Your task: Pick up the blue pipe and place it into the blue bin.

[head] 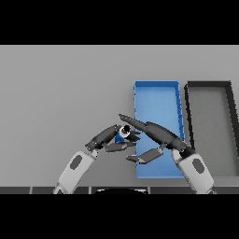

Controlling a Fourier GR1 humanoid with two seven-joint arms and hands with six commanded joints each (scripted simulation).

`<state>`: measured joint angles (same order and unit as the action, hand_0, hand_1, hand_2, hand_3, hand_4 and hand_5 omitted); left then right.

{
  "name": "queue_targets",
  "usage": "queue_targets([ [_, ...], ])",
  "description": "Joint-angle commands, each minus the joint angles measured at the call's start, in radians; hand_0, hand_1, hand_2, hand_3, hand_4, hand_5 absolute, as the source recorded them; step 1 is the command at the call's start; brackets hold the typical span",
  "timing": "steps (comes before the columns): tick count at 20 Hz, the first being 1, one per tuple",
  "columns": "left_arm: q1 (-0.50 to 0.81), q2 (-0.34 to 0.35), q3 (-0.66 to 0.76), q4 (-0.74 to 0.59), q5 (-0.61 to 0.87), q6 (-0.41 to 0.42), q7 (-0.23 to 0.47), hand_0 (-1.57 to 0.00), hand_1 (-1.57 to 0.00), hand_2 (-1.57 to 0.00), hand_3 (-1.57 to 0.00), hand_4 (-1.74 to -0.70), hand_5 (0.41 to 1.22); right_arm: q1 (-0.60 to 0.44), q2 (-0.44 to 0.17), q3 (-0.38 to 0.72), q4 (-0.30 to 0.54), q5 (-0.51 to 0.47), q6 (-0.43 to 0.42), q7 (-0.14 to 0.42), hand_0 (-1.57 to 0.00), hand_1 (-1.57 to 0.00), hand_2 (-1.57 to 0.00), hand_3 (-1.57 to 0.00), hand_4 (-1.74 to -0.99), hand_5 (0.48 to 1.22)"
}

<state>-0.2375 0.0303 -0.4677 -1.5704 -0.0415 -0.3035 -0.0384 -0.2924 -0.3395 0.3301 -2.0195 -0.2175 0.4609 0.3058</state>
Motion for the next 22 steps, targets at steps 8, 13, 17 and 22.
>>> queue_targets([
  [8, 0.024, -0.02, 0.018, 0.01, 0.013, -0.074, -0.036, -1.57, -1.57, -1.57, -1.57, -1.46, 1.221, -0.17, 0.106, 0.056, 0.153, -0.007, 0.036, 0.061, -0.02, -0.11, -0.13, -0.05, -1.222, 0.517],
  [13, 0.012, -0.037, 0.041, 0.009, 0.003, -0.066, 0.041, -1.57, -1.57, -1.54, -1.21, -1.65, 1.221, -0.207, 0.131, 0.078, 0.181, 0.004, 0.041, 0.044, -0.97, -0.98, -0.99, -0.79, -1.496, 0.555],
  [17, 0.031, -0.046, 0.037, -0.009, -0.013, -0.08, 0.03, -1.57, -1.57, -1.56, -1.33, -1.7, 1.221, -0.176, 0.161, 0.077, 0.191, -0.023, 0.025, -0.019, -1.32, -1.33, -1.33, -1.23, -1.481, 0.869],
  [22, 0.034, -0.058, 0.047, 0.005, -0.038, -0.097, -0.009, -1.57, -1.57, -1.55, -1.42, -1.73, 1.221, -0.15, 0.17, 0.089, 0.17, 0.035, 0.044, -0.059, -1.49, -1.49, -1.49, -1.46, -1.485, 1.106],
])
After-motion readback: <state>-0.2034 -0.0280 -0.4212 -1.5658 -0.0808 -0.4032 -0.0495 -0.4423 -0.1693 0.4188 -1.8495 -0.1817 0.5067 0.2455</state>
